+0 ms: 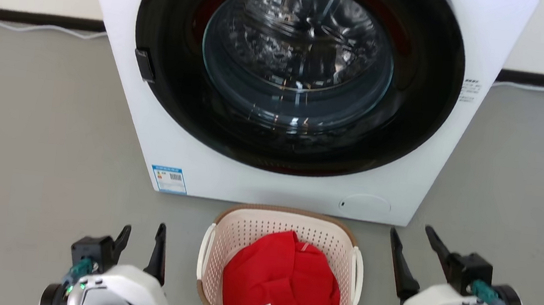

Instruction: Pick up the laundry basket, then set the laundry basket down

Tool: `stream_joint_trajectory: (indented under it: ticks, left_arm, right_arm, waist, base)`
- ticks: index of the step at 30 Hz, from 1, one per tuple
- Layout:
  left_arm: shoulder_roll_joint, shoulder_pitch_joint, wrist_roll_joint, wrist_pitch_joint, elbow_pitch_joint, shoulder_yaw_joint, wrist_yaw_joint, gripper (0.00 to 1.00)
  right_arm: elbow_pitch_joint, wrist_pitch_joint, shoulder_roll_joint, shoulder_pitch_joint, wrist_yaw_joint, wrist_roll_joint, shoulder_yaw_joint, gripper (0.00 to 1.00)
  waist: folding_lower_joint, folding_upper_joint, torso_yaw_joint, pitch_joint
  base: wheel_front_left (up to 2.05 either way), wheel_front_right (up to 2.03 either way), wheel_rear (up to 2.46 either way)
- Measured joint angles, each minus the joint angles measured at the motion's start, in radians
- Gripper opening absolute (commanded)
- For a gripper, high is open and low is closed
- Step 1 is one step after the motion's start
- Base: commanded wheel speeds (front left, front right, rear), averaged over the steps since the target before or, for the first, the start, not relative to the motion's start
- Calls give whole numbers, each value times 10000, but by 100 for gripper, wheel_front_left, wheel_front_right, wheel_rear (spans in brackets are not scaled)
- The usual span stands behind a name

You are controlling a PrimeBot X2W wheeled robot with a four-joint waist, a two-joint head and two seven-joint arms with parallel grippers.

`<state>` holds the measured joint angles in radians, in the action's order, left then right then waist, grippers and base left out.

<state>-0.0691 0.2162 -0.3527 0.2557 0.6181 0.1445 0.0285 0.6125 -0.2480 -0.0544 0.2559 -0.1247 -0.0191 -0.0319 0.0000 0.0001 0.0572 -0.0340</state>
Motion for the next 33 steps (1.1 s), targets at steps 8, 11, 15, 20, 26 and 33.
stream_joint_trajectory:
  ticks: [8, 11, 15, 20, 26, 33]
  left_arm:
    - [38, -1179, 326, 0, -1039, -713, -211, 100]
    - [79, -1610, 506, 0, -1513, -941, -215, 100]
    - [102, -1964, 591, 0, -1919, -1122, -215, 100]
    - [146, -2587, 610, 0, -2416, -1394, -284, 100]
    - [198, -2900, 608, 0, -2757, -1471, -301, 100]
    - [224, -2923, 604, 0, -2961, -1465, -382, 100]
  right_arm:
    - [-1053, 0, 27, -1217, 0, -2, 357, 100]
    - [-1365, 0, 38, -1732, 0, -2, 523, 100]
    - [-1593, 2, 50, -2061, 0, -12, 648, 100]
    - [-1808, 0, 71, -2398, 0, -19, 832, 100]
    - [-1881, 0, 77, -2561, 0, -12, 957, 100]
    - [-1887, 0, 82, -2561, 0, -10, 961, 100]
  waist:
    - [0, 0, -36, 584]
    - [0, 0, -29, 706]
    - [0, 0, -44, 769]
    - [0, 0, -124, 809]
    - [0, 0, -150, 826]
    - [0, 0, -87, 775]
  base:
    - [0, 0, 0]
    - [0, 0, 0]
    - [0, 0, 0]
    - [0, 0, 0]
    - [0, 0, 0]
    - [0, 0, 0]
